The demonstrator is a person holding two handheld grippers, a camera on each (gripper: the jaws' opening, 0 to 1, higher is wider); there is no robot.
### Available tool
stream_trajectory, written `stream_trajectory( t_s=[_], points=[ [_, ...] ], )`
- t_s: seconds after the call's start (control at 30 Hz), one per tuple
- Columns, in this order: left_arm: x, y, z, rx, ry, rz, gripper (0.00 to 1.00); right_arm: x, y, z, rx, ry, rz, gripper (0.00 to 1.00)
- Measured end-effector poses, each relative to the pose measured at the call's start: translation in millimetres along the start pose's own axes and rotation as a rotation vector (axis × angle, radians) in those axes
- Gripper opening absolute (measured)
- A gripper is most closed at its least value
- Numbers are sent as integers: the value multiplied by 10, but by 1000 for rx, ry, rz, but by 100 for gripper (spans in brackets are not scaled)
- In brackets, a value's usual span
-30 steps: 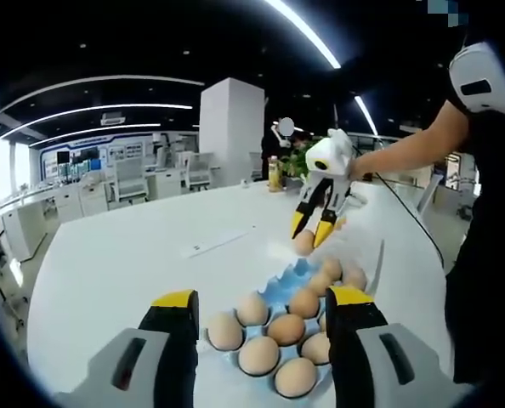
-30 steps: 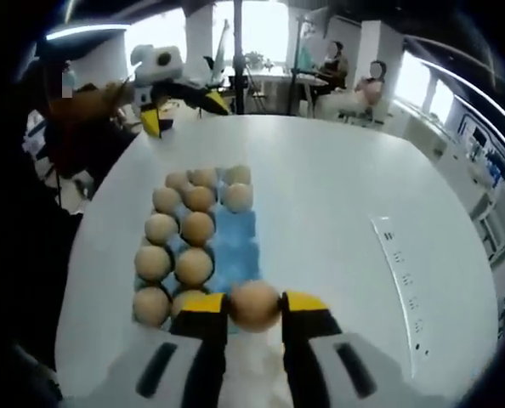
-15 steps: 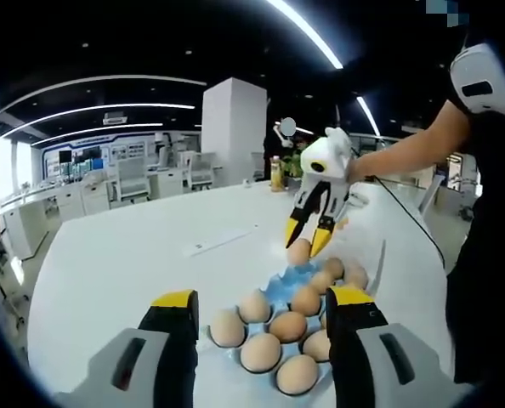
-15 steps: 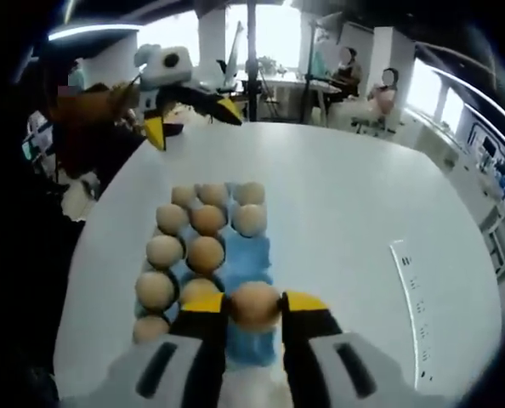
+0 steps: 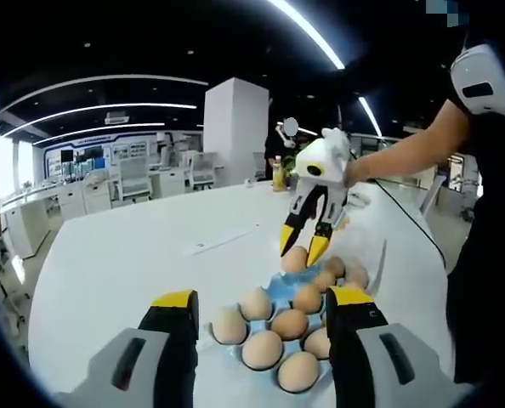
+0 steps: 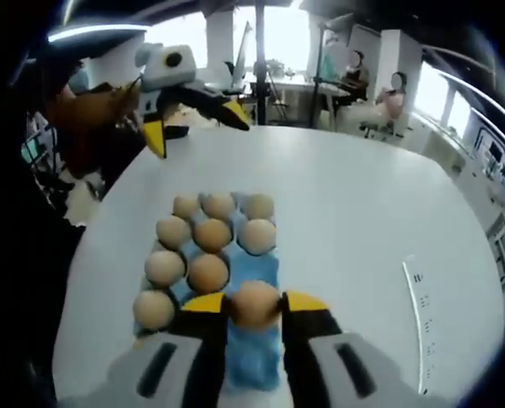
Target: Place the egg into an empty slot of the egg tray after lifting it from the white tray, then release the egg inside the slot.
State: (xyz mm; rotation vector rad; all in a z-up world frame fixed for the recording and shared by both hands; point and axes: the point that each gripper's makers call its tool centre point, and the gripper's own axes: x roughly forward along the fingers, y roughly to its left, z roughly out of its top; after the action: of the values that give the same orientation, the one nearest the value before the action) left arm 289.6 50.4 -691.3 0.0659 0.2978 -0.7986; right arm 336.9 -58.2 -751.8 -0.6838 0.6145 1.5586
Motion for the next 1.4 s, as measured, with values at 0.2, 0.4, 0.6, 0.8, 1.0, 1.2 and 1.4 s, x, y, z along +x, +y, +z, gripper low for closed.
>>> stream_trajectory(
  t_s=[0.2,0.4,0.6,0.8,1.0,1.2,1.4],
  points=[
    [-7,1,1,1,-1,0,61,60,8,55,-9,-5,9,25],
    [-13,5,-8,-1,-1,0,61,112,19,73,-18,-2,16,25],
    [-7,-1,-10,0,1,-2,61,172,27,114,-16,-9,26,25],
    [-7,0,-13,-1,4,-1,61,218,22,124,-15,-9,31,25],
    [-2,-2,-11,-1,5,-3,61,301,30,130,-14,-7,42,25],
    [-9,8,-14,-2,7,-1,61,374,13,108,0,-2,49,25],
    [3,3,-6,-1,3,-2,61,411,16,83,6,6,53,25]
  ],
)
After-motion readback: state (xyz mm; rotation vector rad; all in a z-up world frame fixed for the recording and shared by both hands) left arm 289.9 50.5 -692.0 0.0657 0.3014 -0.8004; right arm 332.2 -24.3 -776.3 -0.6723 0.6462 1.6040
